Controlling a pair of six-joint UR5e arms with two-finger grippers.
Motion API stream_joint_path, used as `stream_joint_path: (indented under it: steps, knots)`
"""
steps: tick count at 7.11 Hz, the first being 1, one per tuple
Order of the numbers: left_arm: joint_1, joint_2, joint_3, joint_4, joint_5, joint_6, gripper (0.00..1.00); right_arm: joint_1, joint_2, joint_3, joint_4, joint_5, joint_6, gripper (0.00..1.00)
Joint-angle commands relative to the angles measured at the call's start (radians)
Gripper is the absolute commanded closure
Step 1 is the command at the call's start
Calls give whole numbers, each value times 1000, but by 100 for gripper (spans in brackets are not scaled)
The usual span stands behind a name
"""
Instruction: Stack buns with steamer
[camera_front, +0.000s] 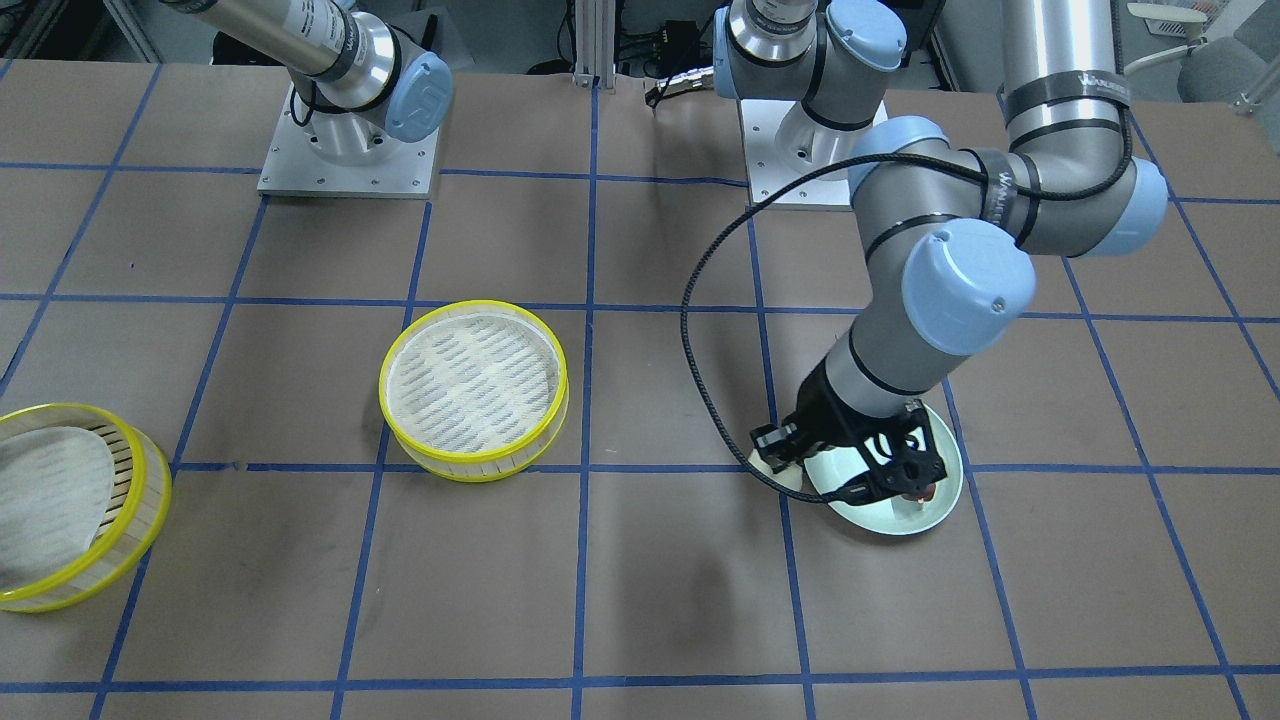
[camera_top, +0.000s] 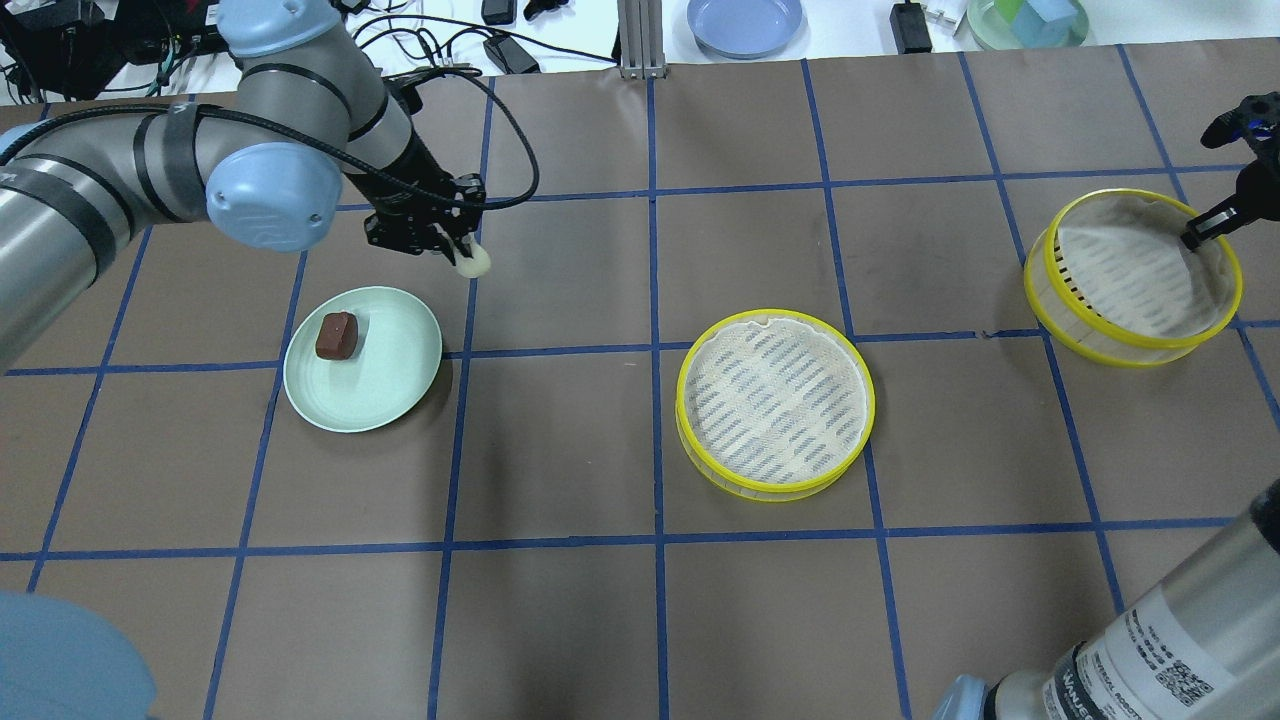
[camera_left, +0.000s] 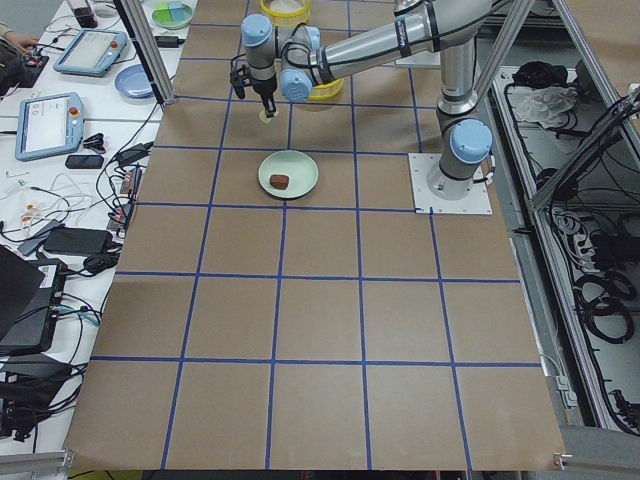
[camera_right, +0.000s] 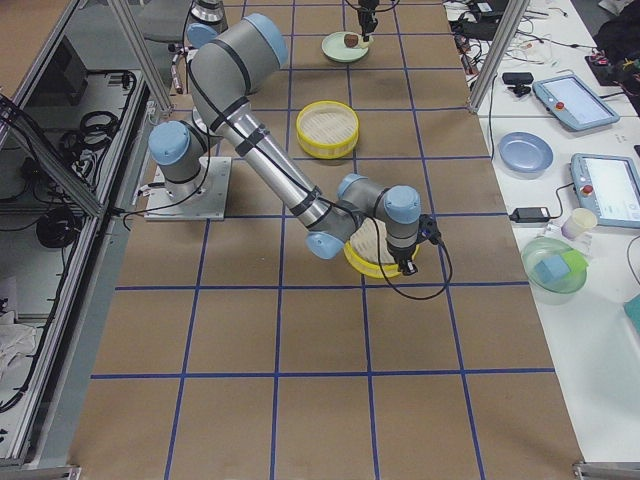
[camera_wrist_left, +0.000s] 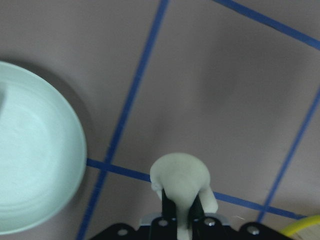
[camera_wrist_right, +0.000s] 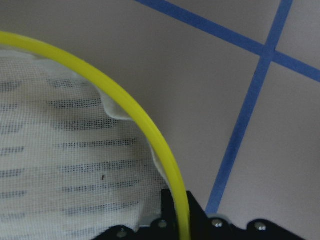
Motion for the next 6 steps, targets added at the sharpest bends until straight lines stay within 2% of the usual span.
stream_joint_path:
  steps: [1,2,3,4,6]
  knots:
    - [-164,2,3,28,-105,-185,100,7,-76,7,43,4,17,100]
    - [-241,-5,-3,39,-137,-251,100,25,-160,13,156,-4,70,100]
    - [-284,-33,-12,89,-180,-362,100,51,-194,13,230,-7,109,100]
    - [-298,-44,-23,111,-226,-406,100,68,-223,18,260,-17,109,100]
    - [-349,-53,-99,114,-230,-402,100,91,-300,120,264,-27,135,100]
